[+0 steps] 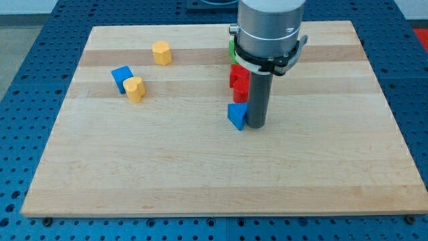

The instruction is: Move the blue triangle below the heart

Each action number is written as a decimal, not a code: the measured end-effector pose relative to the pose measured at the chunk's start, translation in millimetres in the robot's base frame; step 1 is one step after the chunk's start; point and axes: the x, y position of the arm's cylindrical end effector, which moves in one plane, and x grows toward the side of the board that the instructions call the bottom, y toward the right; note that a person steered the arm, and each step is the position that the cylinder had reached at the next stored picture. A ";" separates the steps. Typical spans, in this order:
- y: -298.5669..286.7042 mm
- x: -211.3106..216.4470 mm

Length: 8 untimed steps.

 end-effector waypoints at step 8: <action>-70.7 -22.4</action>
